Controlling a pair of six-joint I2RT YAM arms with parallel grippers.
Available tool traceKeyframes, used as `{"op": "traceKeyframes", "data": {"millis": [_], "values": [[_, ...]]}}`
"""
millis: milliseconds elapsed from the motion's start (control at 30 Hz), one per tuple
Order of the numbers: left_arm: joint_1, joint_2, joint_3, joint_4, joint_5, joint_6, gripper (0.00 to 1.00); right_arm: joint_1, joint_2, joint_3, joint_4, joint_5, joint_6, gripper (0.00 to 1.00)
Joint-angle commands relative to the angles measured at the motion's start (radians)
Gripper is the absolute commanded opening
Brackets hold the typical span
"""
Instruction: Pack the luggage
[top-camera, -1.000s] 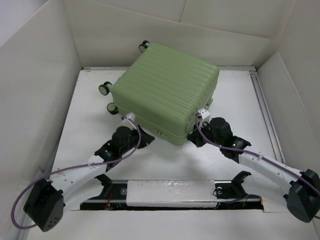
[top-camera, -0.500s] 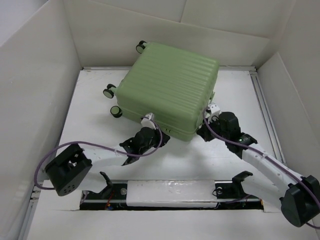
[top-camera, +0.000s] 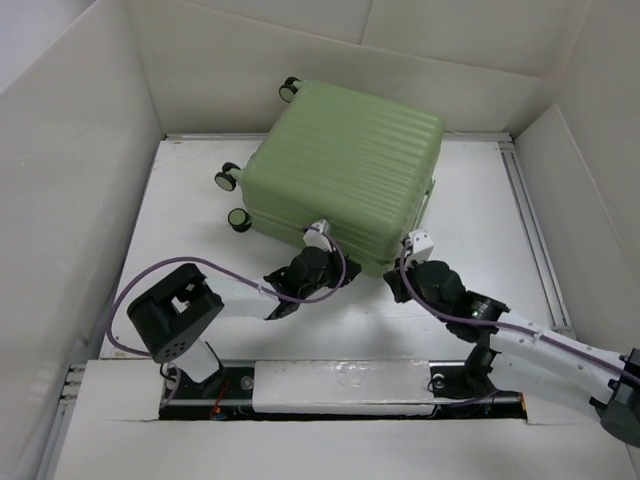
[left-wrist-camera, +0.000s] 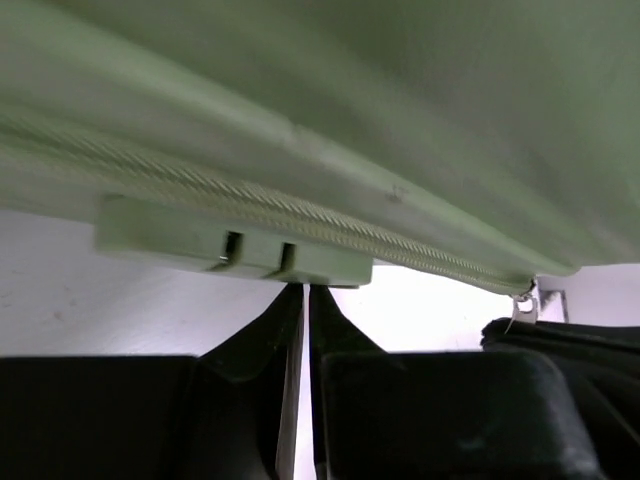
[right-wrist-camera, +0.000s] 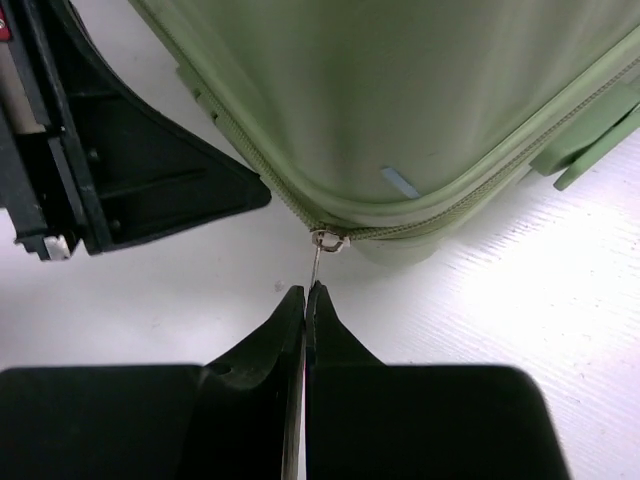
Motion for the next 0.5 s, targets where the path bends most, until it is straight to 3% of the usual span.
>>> {"op": "traceKeyframes", "data": {"millis": [0, 133, 267, 333, 400, 433, 467], "values": [[0.027, 0.056, 0.102, 0.146, 0.032, -0.027, 0.02, 0.19, 0.013, 0.071, 0.144, -0.148, 0.12, 0.0], [0.018, 0.07, 0.081, 0.201, 0.063, -0.037, 0.02, 0.216, 0.165, 0.183, 0.135, -0.055, 0.135, 0.0], [0.027, 0.033, 0.018, 0.213, 0.076, -0.037, 0.02, 0.216, 0.293, 0.261, 0.125, 0.167, 0.192, 0.0], [0.038, -0.014, -0.008, 0.213, 0.076, -0.027, 0.05, 0.216, 0.34, 0.272, 0.174, 0.18, 0.236, 0.0], [0.048, -0.053, -0.041, 0.168, 0.066, -0.018, 0.15, 0.225, 0.351, 0.272, 0.193, 0.226, 0.282, 0.0], [0.048, -0.106, -0.056, 0.157, 0.066, -0.006, 0.31, 0.225, 0.351, 0.26, 0.204, 0.241, 0.305, 0.0], [0.059, -0.142, -0.074, 0.141, 0.053, -0.006, 0.4, 0.225, 0.341, 0.25, 0.222, 0.252, 0.321, 0.03]]}}
